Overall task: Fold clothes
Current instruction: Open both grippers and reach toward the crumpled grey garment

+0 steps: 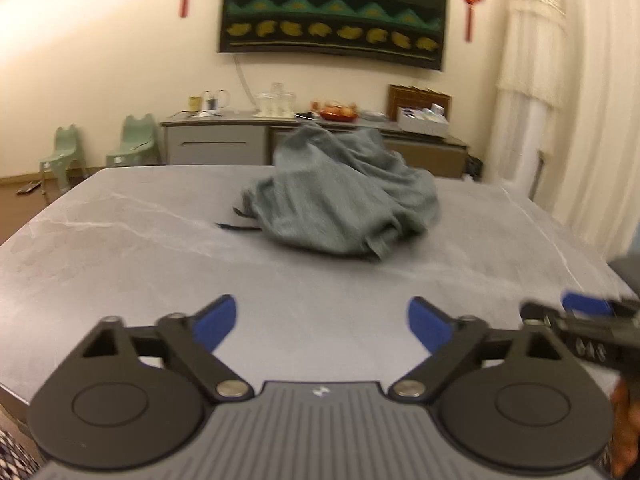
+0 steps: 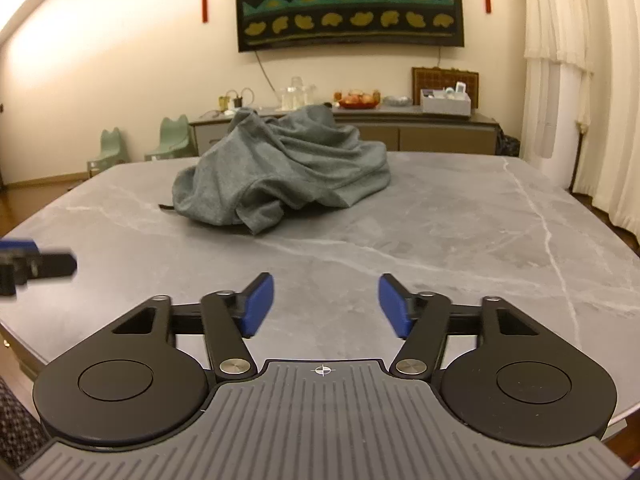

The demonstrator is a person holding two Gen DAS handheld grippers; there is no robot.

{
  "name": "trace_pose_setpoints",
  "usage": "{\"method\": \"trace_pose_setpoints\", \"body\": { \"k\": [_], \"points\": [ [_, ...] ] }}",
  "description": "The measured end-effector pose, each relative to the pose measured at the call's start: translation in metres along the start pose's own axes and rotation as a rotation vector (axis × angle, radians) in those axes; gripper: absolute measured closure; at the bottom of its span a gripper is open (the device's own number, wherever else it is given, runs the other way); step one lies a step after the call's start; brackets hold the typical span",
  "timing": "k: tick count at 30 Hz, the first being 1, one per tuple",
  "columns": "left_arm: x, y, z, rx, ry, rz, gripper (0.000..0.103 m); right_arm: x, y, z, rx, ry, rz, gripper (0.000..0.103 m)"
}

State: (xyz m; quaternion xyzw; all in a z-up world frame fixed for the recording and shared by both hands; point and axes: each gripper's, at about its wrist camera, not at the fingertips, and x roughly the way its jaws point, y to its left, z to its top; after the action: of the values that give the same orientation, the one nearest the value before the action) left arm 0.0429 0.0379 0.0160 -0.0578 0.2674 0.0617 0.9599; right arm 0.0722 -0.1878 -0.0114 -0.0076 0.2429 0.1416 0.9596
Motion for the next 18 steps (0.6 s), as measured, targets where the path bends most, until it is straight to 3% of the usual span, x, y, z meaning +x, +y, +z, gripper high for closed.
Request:
{"method": "trace_pose_setpoints", "body": {
  "k": [4,9,14,18],
  "points": [
    [0.027,0.012,0.024,-0.025,0.008,0.005,0.003,0.013,0.006,0.011,-0.018,-0.019,0.008,0.014],
    [0.075,0.022,0.052,0.008,0.057,0.008,0.002,0.053,0.004,0.018,0.1,0.064,0.027,0.015],
    [0.132,0.035,0.076,0.021,0.089,-0.003,0.002,0.089,0.022,0.032,0.083,0.093,0.033,0.015],
    [0.176,0.056,0.074,-0.01,0.105,0.002,0.002,0.133,0.034,0.06,0.067,0.106,0.017,0.015]
  ]
}}
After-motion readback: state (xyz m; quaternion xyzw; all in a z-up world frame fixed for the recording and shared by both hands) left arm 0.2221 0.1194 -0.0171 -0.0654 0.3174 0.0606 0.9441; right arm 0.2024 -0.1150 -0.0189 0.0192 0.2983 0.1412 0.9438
